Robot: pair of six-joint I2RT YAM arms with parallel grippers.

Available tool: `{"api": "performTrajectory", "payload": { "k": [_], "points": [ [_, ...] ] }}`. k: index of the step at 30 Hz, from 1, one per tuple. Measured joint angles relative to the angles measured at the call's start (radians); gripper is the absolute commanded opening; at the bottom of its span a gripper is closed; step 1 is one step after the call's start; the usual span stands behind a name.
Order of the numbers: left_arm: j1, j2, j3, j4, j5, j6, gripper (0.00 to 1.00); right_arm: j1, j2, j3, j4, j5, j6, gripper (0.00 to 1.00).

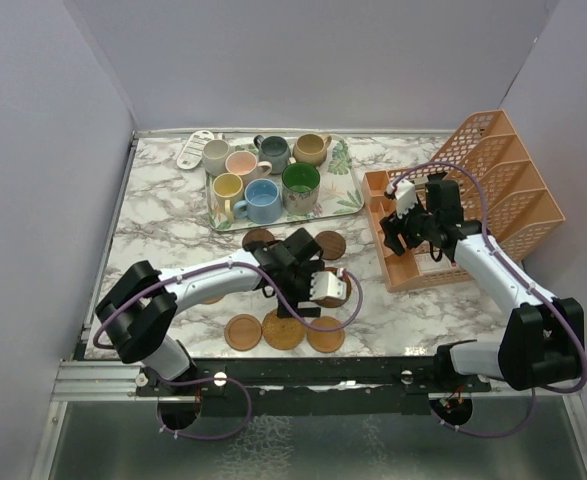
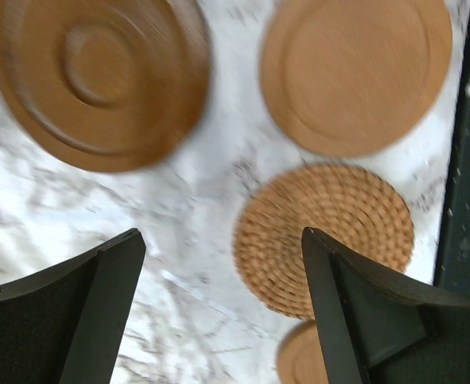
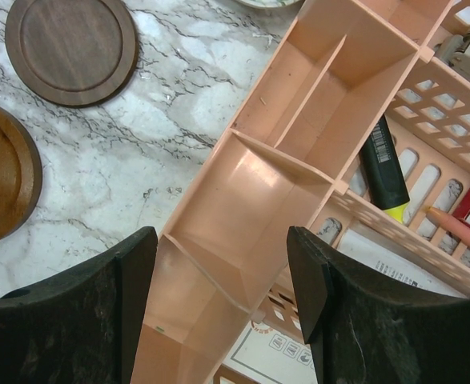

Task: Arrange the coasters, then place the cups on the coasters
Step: Move the coaster to the center of the board.

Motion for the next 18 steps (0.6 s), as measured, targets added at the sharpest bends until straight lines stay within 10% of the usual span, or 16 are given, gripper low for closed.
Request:
{"api": "performTrajectory", "payload": {
  "k": [18],
  "points": [
    [0.001, 0.334, 0.228, 0.323, -0.201, -0.153, 0.81, -0.061, -0.009, 0.0, -0.012, -0.022, 0.001, 0.66]
  ]
}}
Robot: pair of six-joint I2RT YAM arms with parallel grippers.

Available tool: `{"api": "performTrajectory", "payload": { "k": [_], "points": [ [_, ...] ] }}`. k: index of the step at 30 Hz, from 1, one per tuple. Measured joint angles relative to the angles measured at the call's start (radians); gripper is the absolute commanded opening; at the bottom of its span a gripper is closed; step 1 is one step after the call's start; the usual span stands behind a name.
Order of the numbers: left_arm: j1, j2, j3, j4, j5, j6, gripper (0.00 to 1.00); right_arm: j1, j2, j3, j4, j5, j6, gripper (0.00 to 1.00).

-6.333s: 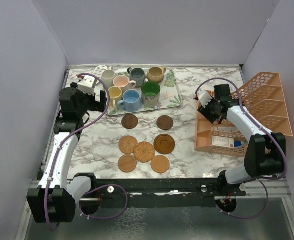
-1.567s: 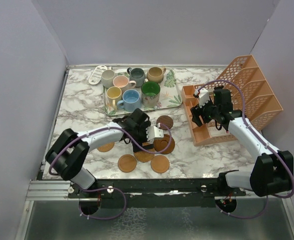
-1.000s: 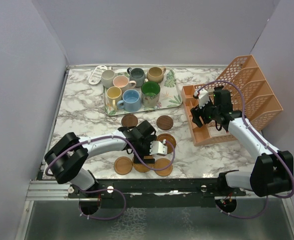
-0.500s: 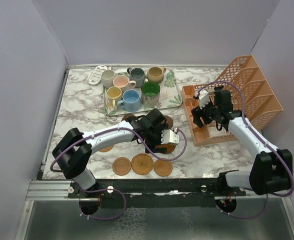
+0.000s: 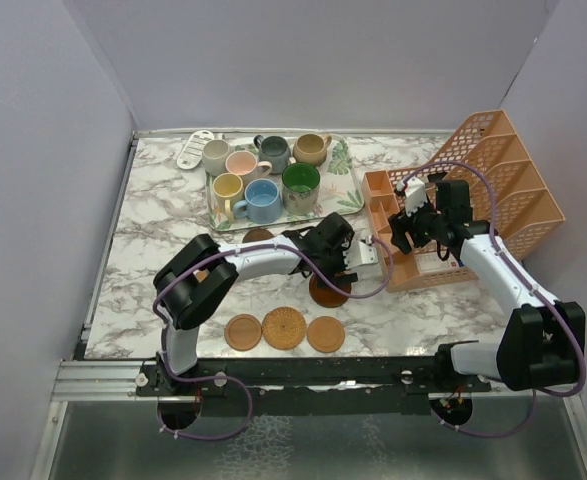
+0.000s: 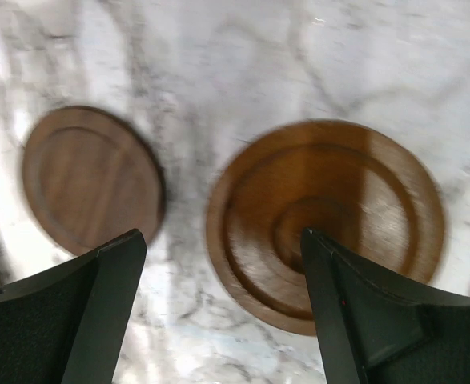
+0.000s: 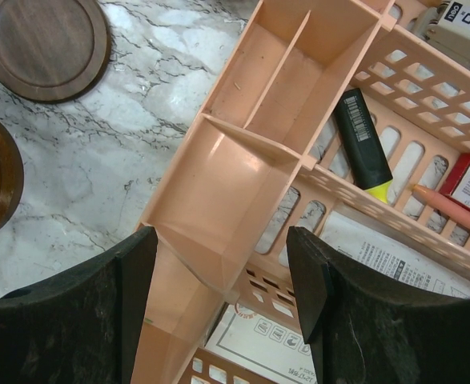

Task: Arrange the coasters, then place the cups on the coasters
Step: Move the coaster to the center of the board.

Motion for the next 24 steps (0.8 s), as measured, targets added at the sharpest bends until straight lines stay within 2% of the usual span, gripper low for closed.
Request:
{"api": "performTrajectory", "payload": {
  "k": [6, 11, 24],
  "points": [
    [0.0, 0.018, 0.007, 0.03, -0.04, -0.014, 0.8, 0.0, -0.002, 0.0, 0.0, 0.0, 0.0, 0.66],
    [0.016, -0.026, -0.058, 0.055, -0.043, -0.013, 0.81, 0.0, -0.001, 0.0, 0.0, -0.001, 0.0, 0.66],
    [0.214, -0.23, -0.273, -0.008, -0.078, 0.032, 0.8, 0.0, 0.011, 0.0, 0.0, -0.001, 0.0, 0.66]
  ]
}}
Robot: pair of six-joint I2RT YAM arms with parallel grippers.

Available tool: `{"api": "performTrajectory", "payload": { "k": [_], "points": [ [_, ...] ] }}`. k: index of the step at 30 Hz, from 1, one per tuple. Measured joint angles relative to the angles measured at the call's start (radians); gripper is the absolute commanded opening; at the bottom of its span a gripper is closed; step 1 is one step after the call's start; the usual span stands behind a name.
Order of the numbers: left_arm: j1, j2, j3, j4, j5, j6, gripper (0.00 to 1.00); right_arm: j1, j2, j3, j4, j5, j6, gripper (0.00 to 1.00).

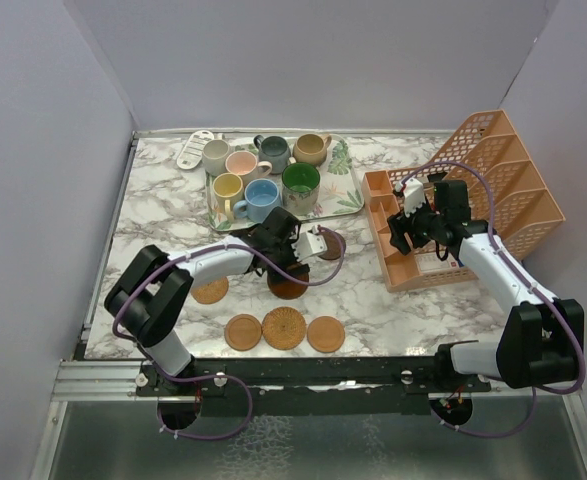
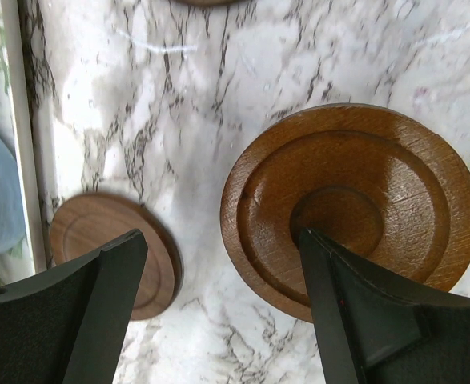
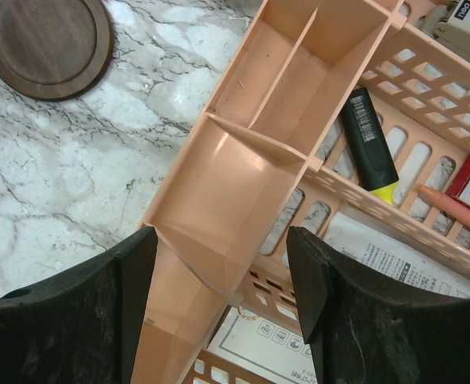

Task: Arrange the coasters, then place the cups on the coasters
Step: Move the coaster to the center of the board.

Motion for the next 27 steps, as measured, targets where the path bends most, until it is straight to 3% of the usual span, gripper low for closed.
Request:
{"api": "performTrajectory", "payload": {
  "k": [27],
  "points": [
    [0.043, -0.081, -0.066, -0.067, -0.049, 0.023, 0.8, 0.0, -0.018, 0.0, -0.001, -0.002, 0.0, 0.66]
  ]
}}
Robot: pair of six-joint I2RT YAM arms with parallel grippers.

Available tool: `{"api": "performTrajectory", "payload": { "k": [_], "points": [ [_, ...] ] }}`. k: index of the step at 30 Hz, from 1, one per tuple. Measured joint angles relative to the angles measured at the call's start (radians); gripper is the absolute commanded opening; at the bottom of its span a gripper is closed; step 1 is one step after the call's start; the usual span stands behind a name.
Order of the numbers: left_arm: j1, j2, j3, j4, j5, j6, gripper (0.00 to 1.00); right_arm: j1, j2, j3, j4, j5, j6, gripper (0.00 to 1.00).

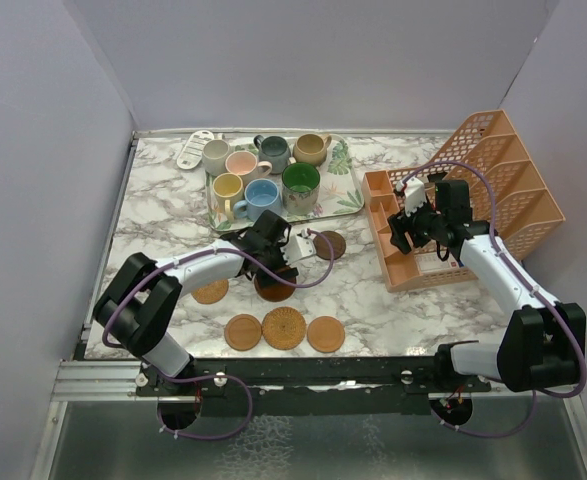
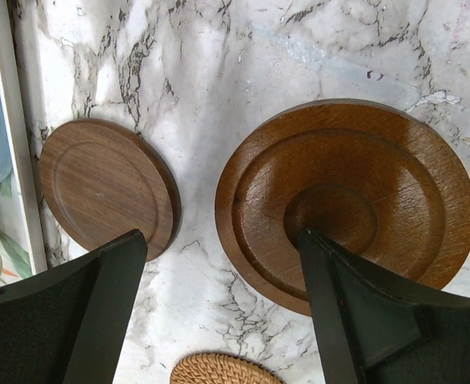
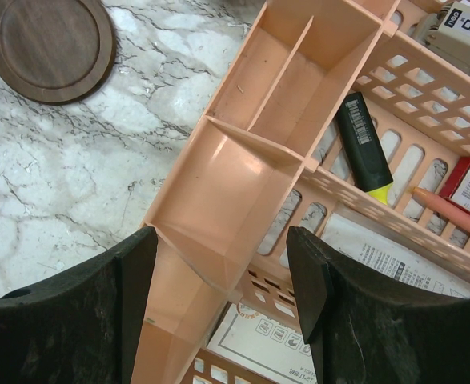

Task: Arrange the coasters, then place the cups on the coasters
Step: Move the coaster to the center of the board, then move the tray to the center of the board.

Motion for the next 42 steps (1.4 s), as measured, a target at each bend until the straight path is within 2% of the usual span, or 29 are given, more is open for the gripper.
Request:
{"api": "performTrajectory", "payload": {
  "k": [13, 17, 24, 33, 37, 42],
  "points": [
    [0.004, -0.011, 0.017, -0.061, -0.004, -0.04, 0.83, 0.0, -0.011, 0.0, 0.0, -0.001, 0.0, 0.66],
    [0.046, -0.035, 0.055, -0.072, 0.006, -0.041, 0.83, 0.0, -0.016, -0.001, 0.0, -0.001, 0.0, 0.66],
    [0.189, -0.101, 0.071, -0.011, 0.014, -0.057, 0.82, 0.0, -0.017, -0.002, 0.0, -0.001, 0.0, 0.66],
    [0.418, -0.148, 0.011, 0.082, 0.043, -0.111, 0.81, 0.0, -0.017, -0.002, 0.0, -0.001, 0.0, 0.66],
    [0.52, -0.123, 0.0, 0.121, 0.071, -0.126, 0.81, 0.0, -0.017, -0.002, 0.0, -0.001, -0.001, 0.66],
    [0.602, -0.015, 0.0, 0.166, 0.113, -0.112, 0.8, 0.0, -0.017, -0.002, 0.0, -0.001, -0.006, 0.66]
  ]
}}
